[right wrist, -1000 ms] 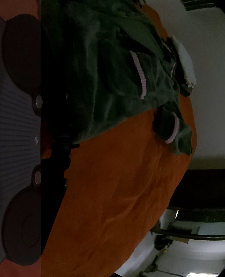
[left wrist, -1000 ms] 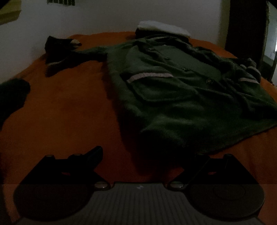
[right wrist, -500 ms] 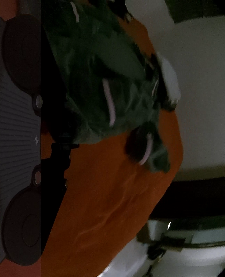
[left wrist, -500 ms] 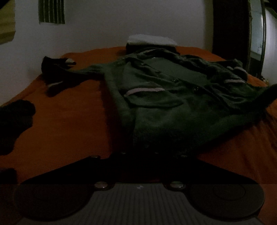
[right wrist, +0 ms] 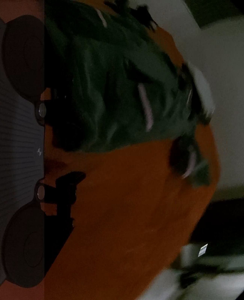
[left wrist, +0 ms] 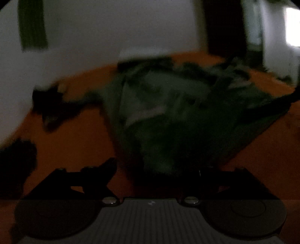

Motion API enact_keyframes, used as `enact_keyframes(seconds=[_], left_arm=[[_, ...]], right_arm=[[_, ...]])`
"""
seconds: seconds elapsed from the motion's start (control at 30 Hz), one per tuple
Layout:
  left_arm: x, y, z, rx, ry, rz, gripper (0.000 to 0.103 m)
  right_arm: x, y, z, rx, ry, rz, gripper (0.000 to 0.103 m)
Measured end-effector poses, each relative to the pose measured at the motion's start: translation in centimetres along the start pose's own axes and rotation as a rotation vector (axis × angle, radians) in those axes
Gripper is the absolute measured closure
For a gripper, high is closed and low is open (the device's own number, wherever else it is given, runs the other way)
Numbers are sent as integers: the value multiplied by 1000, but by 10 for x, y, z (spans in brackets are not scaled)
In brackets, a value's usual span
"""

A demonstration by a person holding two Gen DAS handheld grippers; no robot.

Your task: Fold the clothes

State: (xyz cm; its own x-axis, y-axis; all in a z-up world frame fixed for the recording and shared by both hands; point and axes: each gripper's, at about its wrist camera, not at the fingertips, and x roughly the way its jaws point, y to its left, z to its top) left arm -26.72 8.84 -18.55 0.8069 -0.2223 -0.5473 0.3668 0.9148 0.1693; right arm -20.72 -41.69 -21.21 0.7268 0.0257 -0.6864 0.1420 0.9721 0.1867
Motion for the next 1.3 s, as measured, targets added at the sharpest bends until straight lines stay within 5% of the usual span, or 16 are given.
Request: enact_keyframes(seconds=[0.17, 0.23, 0.33, 0.5, 0.57, 0.67, 0.8, 0.97, 1.1, 1.2, 1.3], left_arm=[[1, -14, 24, 71, -44, -85, 20], [29, -20, 40, 112, -17, -159, 20], [88, -40, 59, 233, 174, -330, 21], [131, -82, 69, 461, 142, -385, 21], [145, -92, 68, 487, 150, -395, 26], [160, -105, 64, 532, 168, -384, 59], [173, -110, 54, 544, 189, -385, 60], [175, -112, 51, 549, 178, -397, 58], [172, -98, 58, 473, 157, -463, 89], [160, -91, 63, 406, 130, -488, 90], [136, -99, 55, 441, 103, -542, 90]], right_arm=[[-26, 41, 15, -162, -102, 152, 55], [-5, 74, 25, -256, -59, 262, 55], [36, 129, 28, -467, 31, 388, 56], [76, 191, 1, -921, 93, 457, 61], [83, 196, -2, -949, 115, 453, 61], [91, 198, -4, -981, 131, 448, 61], [102, 201, -17, -1089, 122, 421, 61], [95, 193, -12, -1058, 111, 501, 89], [82, 180, 3, -972, 113, 592, 95], [71, 173, 11, -913, 133, 687, 95], [57, 175, -3, -993, 158, 720, 95]])
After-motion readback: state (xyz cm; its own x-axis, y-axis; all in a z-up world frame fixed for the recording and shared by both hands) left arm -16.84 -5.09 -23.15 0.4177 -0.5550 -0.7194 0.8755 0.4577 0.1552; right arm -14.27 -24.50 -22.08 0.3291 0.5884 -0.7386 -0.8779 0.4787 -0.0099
